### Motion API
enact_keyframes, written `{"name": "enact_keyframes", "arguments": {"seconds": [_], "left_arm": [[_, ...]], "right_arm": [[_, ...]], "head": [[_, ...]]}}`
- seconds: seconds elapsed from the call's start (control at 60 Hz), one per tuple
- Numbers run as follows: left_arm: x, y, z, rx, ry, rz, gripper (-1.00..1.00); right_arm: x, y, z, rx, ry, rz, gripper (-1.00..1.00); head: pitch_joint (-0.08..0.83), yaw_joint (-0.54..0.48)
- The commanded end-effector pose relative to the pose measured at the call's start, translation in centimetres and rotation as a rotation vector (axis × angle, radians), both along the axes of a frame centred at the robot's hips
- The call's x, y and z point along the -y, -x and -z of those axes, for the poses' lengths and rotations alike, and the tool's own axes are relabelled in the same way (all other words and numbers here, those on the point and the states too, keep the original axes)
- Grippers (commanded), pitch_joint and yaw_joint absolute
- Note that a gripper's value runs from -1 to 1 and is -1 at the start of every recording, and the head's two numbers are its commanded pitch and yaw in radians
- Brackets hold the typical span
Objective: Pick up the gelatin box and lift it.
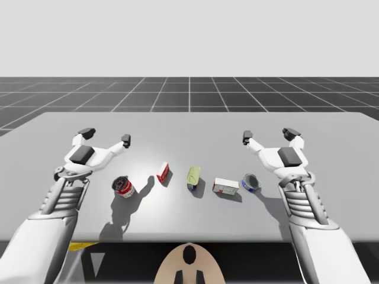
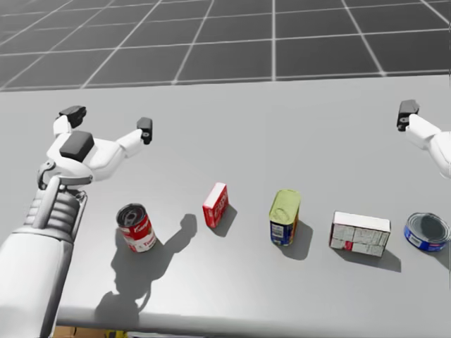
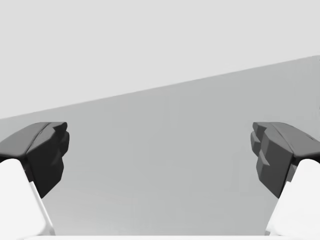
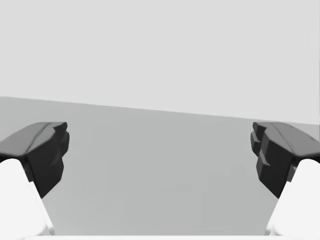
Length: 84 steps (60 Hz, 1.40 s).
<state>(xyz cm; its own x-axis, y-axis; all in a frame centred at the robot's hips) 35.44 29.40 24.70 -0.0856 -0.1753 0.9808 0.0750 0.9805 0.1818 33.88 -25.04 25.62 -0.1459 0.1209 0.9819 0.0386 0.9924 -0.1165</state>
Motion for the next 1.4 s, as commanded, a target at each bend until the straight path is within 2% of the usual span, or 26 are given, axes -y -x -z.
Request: {"name": "enact_keyframes", "arguments": {"seconds": [0.017,0.217,0.35,0.367,0.433,0.467,0.5,0.517,0.567,0.583,0.65,0.667,0.717,0.8,0.917,1.067,1.117,1.167,1.2,1.25,1.4], "left_arm": [[0.2,0.0,0.0,-0.011,0.006,0.010,-1.00],[0.8,0.5,-0.5,-0.025,0.025,0.037,-1.00],[1.4,1.6,-2.1,-0.053,0.024,0.065,-1.00],[1.5,1.9,-2.5,-0.075,0.036,0.068,-1.00],[1.7,2.9,-3.9,-0.161,0.036,0.077,-1.00],[2.1,3.9,-4.7,-0.213,0.020,0.101,-1.00],[2.2,4.1,-4.9,-0.226,0.015,0.112,-1.00],[2.6,5.1,-5.6,-0.275,-0.008,0.153,-1.00],[3.0,5.8,-6.0,-0.325,-0.022,0.193,-1.00],[3.4,6.5,-6.3,-0.365,-0.041,0.228,-1.00],[4.3,7.6,-6.5,-0.438,-0.068,0.293,-1.00],[4.7,8.1,-6.3,-0.480,-0.070,0.338,-1.00],[5.1,8.4,-6.1,-0.509,-0.080,0.366,-1.00],[5.9,9.0,-4.6,-0.590,-0.064,0.433,-1.00],[7.0,8.7,-2.1,-0.655,-0.051,0.468,-1.00],[8.5,7.8,0.3,-0.683,-0.051,0.471,-1.00],[8.7,7.6,0.7,-0.689,-0.038,0.474,-1.00],[9.1,7.1,1.2,-0.689,-0.046,0.469,-1.00],[9.4,6.6,1.5,-0.695,-0.030,0.474,-1.00],[9.6,6.0,1.8,-0.697,-0.039,0.460,-1.00],[10.4,3.8,2.7,-0.721,-0.030,0.421,-1.00]], "right_arm": [[0.0,0.1,-0.1,0.001,0.005,0.001,-1.00],[0.0,0.2,-0.1,0.000,0.003,-0.002,-1.00],[-0.1,0.1,0.0,-0.007,0.002,0.000,-1.00],[-0.1,0.0,0.1,-0.009,0.002,0.001,-1.00],[-0.1,0.0,0.1,-0.010,0.002,0.002,-1.00],[-0.1,0.0,0.1,-0.010,0.002,0.004,-1.00],[-0.1,0.1,0.1,-0.009,0.001,0.004,-1.00],[-0.1,0.0,0.1,-0.008,0.002,0.004,-1.00],[-0.1,0.0,0.1,-0.006,0.003,0.004,-1.00],[-0.1,0.0,0.1,-0.005,0.003,0.004,-1.00],[-0.1,0.0,0.1,-0.003,0.008,0.004,-1.00],[-0.1,0.0,0.1,-0.003,0.008,0.005,-1.00],[0.0,0.0,0.1,-0.002,0.010,0.006,-1.00],[0.2,0.1,-0.1,0.006,0.007,0.014,-1.00],[0.3,0.2,-0.3,0.011,0.001,0.016,-1.00],[0.4,0.3,-0.4,0.012,-0.001,0.017,-1.00],[0.4,0.3,-0.4,0.012,-0.003,0.017,-1.00],[0.4,0.3,-0.4,0.012,-0.004,0.016,-1.00],[0.5,0.3,-0.5,0.014,-0.005,0.017,-1.00],[0.5,0.3,-0.5,0.015,-0.008,0.017,-1.00],[0.6,0.4,-0.6,0.015,-0.013,0.017,-1.00]], "head": [[0.594,0.17],[0.627,0.18],[0.637,0.17],[0.639,0.17],[0.642,0.17],[0.642,0.17],[0.643,0.17],[0.644,0.17],[0.645,0.17],[0.647,0.18],[0.648,0.18],[0.647,0.18],[0.646,0.18],[0.645,0.18],[0.645,0.18],[0.642,0.18],[0.642,0.18],[0.639,0.18],[0.637,0.19],[0.636,0.19],[0.632,0.19]]}}
